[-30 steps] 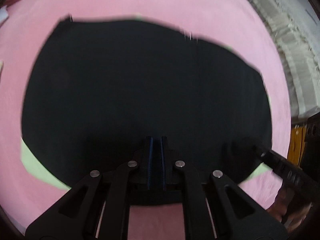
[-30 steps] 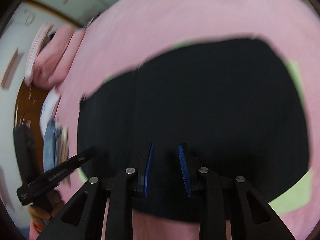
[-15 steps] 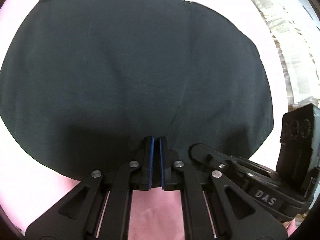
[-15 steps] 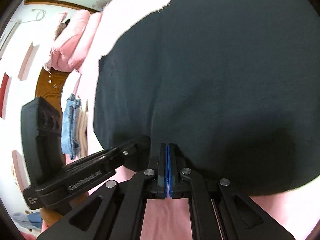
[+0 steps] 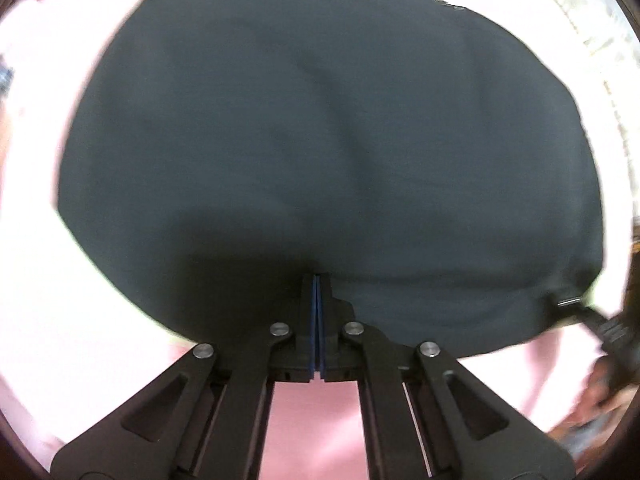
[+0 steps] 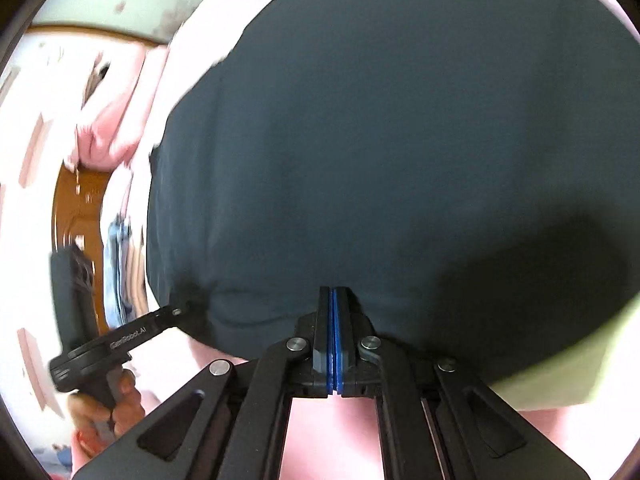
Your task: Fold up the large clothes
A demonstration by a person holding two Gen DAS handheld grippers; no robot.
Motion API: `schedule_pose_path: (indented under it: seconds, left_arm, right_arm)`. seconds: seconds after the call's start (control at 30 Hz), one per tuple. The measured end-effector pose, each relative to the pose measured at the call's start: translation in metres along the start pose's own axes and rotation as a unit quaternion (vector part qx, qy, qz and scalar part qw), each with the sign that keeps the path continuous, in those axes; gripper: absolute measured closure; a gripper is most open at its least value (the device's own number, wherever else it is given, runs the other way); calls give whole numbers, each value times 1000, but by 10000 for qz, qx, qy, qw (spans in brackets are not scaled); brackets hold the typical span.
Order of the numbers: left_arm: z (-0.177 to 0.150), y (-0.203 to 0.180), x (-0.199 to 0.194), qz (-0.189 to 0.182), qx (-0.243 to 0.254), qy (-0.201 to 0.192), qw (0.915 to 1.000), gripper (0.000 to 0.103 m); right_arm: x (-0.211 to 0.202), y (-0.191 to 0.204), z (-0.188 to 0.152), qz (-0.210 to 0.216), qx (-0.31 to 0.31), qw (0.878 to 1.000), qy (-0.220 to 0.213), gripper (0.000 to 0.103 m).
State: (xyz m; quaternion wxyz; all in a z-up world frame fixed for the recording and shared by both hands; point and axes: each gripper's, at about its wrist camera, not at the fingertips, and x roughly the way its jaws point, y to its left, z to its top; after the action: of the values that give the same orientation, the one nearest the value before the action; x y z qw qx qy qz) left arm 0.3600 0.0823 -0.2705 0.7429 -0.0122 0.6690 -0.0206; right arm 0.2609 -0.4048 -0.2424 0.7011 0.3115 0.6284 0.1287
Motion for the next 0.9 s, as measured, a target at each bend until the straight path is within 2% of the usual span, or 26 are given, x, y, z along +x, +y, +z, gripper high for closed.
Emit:
schedule_pose_path:
  seconds: [0.07,0.1,0.17,0.3,0.4,0.43,0.47,0.53,0.6,0.67,0.73,0.8,0.9]
  left_arm:
    - [2,24,2,676,48,-89,9977,102]
    - [2,32,3,901,62,-123,9958,102]
    - [2,61,9,1619,-1,-213,9866,102]
    - [4,87,11,1579,-394,-253,9863,102]
    - [2,82,5,1798,-416,-252,9825,102]
    - [-3,78,-2,1605,-453,-291,9856,102]
    - [-8,72,-9,1256,-477,-341,9903,102]
    - [-21,59,-19,672,-454,-356,9961,102]
    - [-35,41,-24,34,-327,-309,9990,102]
    - [-46,20,-20,-525,-190,-173,9983,102]
    - [-49,5,-14,-788,-117,-88,9968,102]
    - [-47,-3,-9,-975,-162,-60,9951,102]
    - [-37,-4,-7,-1170,-382,-103,9923,102]
  right_arm:
    - [-25,-29,2,-122,261,9994,-210,103]
    - [-37,-42,3,-242,390,9984,-320,103]
    - [-63,-67,4,-971,538,9920,-602,103]
    - [-89,-93,1,-1105,664,9885,-788,103]
    - [-87,-78,-4,-1692,324,9813,-856,103]
    - [-89,-70,-6,-1901,239,9772,-912,103]
    - [-92,-62,-10,-1892,234,9766,-997,103]
    - [-93,-41,-22,-1309,-2,9865,-982,103]
    - [-89,-21,-36,-887,-324,9911,-936,103]
    - [-74,-4,-51,-84,-477,9965,-679,103]
    - [-48,10,-65,374,-512,9977,-224,103]
    - [-30,18,-76,476,-500,9976,1,103]
    - [-25,17,-80,689,-388,9968,-71,103]
